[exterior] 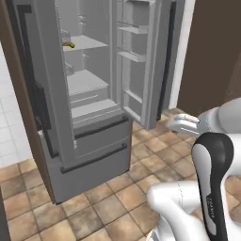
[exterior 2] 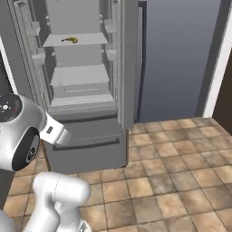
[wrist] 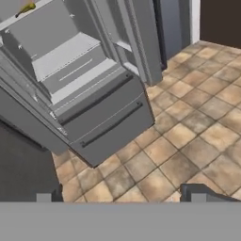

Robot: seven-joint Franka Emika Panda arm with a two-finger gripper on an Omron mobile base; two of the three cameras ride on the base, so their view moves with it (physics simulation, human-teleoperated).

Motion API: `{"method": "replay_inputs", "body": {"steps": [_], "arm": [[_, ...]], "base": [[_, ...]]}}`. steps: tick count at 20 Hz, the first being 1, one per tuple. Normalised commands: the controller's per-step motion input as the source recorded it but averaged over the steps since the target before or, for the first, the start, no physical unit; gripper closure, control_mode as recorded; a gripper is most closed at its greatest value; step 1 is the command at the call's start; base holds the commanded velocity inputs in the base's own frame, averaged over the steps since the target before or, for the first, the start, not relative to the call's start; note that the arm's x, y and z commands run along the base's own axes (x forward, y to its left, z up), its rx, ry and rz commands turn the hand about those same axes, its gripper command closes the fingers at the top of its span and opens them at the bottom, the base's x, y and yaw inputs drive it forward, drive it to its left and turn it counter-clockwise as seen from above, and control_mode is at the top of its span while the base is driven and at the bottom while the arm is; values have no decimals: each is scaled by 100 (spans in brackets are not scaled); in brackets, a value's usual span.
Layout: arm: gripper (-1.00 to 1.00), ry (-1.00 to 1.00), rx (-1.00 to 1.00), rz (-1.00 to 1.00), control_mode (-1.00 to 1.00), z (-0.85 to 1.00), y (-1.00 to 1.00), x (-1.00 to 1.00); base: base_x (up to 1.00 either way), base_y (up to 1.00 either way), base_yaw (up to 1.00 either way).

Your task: Pick the banana and tangerine from the fridge and place them inside the tupperware on the counter.

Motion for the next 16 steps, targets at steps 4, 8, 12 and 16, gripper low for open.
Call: {"method": "replay_inputs", "body": {"steps": [4, 8, 12, 16], "arm": [[-100, 0, 0, 0, 100, 0, 0, 0], [-100, 0, 0, 0, 100, 0, 0, 0], [-100, 0, 0, 0, 100, 0, 0, 0], [-100, 0, 0, 0, 100, 0, 0, 0]], "base": [[100, -11, 23], [91, -25, 46], [71, -31, 54], [23, -6, 14]]}}
